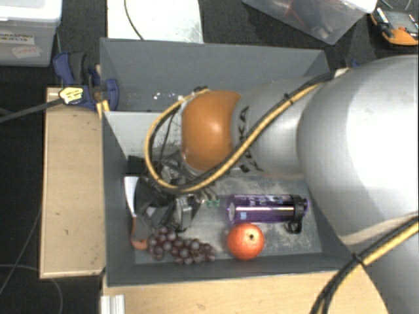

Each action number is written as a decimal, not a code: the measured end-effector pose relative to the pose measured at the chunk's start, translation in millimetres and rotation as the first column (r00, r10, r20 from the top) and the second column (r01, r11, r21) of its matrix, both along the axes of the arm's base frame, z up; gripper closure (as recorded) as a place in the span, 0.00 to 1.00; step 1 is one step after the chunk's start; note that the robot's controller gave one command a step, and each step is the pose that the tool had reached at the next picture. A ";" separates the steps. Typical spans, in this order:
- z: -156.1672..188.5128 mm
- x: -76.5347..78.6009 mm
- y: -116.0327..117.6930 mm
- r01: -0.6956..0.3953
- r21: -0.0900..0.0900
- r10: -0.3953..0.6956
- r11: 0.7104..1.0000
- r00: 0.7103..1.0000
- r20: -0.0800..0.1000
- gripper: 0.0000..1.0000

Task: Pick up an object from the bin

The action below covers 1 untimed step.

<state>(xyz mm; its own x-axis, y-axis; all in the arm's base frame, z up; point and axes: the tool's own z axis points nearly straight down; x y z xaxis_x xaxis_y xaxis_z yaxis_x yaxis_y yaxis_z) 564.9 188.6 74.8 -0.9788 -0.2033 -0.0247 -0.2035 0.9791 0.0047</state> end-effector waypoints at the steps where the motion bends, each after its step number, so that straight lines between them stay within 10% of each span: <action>1: 115.5 14.7 -5.9 0.036 -0.002 -0.036 0.999 0.999 -0.010 0.00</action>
Offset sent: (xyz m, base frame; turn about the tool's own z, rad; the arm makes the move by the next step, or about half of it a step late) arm -0.0054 -0.0022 0.0098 0.0147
